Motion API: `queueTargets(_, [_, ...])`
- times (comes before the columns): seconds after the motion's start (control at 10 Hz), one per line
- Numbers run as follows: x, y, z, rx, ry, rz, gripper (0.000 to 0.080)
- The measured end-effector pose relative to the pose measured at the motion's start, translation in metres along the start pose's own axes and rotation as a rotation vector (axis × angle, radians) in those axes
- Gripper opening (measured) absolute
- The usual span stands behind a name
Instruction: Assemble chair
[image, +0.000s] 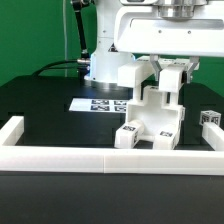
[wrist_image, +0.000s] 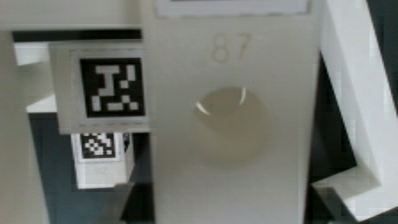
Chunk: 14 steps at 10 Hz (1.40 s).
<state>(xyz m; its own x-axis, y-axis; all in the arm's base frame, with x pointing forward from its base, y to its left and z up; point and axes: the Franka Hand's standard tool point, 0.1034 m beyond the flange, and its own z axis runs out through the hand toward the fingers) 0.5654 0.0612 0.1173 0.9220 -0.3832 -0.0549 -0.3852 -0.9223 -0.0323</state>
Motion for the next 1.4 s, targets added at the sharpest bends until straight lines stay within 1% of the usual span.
queueTargets(0.4, [0.002, 0.002, 0.007, -0.004, 0.01, -0.008, 0.0289])
queueTargets(0.7, [0.005, 0.006, 0.018, -0.015, 0.015, -0.011, 0.0289])
queueTargets(1.0, [0.007, 0.008, 0.026, -0.023, 0.017, -0.019, 0.0289])
queueTargets(1.4, [0.014, 0.016, 0.038, -0.033, 0.029, -0.049, 0.0289])
